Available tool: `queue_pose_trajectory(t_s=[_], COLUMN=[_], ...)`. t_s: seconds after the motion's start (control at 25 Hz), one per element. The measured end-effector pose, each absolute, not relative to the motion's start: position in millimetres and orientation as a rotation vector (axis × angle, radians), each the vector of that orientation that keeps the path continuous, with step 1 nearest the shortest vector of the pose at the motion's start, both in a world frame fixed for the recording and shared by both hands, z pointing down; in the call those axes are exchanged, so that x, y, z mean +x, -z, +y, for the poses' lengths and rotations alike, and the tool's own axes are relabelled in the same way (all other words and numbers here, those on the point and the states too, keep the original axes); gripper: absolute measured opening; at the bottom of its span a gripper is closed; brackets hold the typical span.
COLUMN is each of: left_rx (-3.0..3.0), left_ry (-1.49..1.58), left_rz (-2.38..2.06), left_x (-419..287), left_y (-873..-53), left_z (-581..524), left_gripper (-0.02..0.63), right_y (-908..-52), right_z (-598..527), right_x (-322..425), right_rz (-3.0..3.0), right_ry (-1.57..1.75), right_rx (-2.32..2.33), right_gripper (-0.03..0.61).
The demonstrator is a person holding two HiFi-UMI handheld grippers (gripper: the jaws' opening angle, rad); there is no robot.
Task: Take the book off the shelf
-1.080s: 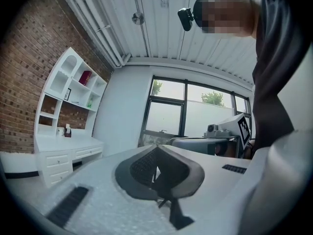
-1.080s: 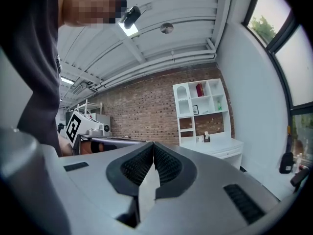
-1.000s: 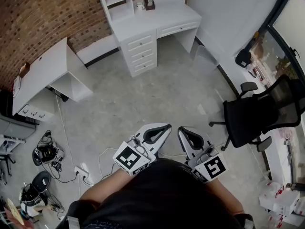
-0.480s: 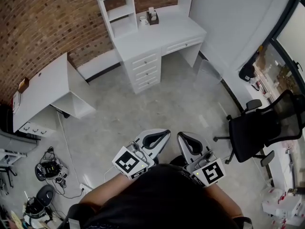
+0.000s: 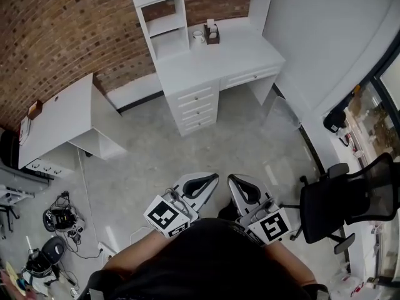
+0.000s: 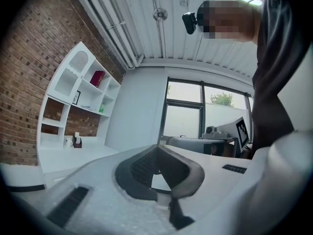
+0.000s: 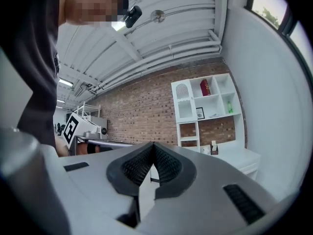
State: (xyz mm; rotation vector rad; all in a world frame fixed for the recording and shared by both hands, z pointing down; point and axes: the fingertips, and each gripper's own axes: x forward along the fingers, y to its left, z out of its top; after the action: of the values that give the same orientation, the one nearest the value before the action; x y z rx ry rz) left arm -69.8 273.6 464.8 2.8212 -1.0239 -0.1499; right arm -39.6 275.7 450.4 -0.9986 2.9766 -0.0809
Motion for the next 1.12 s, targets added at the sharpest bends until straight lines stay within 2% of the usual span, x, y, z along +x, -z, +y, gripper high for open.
queue_pose_trajectory(t_s=[0.32,0.6,1.12], left_rx=[2.828,2.812,2.796], left_ry=[0.187,0.147,0.155], left_rz=[-1.108,-1.135,-1.057], left_x=[7,60,61], left_y=[-451,-453,-469], left_z=[166,100,-12], left_gripper=[0.008,0.008,0.008], right_y=[-437,-453,-462], right_z=[175,102,-11], right_x=[31,89,92], right_rz=[3.034,3.047,2.976], right_ry=[0.001,0.154,0.258], right_rx=[-0.861,-0.827,-0.892], right_gripper=[0.015,0.015,0.015])
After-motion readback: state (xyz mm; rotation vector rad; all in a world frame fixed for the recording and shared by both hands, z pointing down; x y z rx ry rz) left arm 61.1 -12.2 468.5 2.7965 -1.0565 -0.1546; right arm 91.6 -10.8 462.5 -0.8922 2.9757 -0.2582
